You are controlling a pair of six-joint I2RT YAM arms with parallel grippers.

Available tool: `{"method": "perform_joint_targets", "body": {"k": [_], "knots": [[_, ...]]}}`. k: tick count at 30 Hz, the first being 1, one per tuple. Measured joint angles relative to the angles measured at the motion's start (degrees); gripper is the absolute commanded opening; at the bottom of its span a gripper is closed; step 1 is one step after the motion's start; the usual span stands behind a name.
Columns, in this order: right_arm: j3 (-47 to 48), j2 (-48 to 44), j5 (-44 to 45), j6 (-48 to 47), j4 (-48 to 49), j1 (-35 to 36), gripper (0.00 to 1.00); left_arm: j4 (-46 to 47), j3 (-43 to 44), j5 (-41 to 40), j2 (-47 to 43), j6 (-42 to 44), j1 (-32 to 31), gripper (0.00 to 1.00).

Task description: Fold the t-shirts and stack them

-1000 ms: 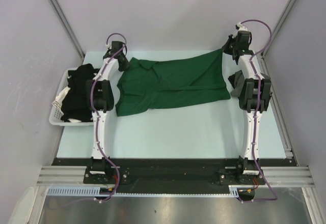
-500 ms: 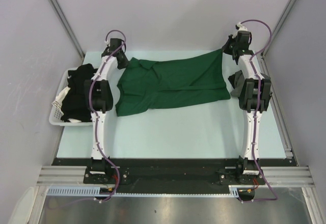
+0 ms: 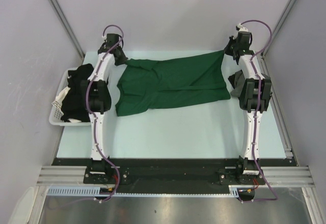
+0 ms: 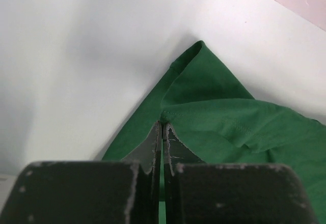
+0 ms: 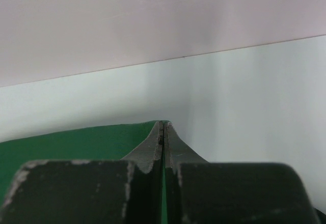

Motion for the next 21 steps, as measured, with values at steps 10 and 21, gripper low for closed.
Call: {"method": "perform_joint_targets", "body": {"k": [10, 21], "knots": [[-0.2, 0.0, 1.3, -1.0, -0.6, -0.5, 0.00, -2.0, -0.2, 0.5, -2.4, 0.5, 1.2, 0.00], [-0.7, -0.1, 1.7, -1.6, -1.2, -0.5, 0.00, -2.5, -2.1, 2.5, -5.7, 1.4, 1.4, 0.00]]}}
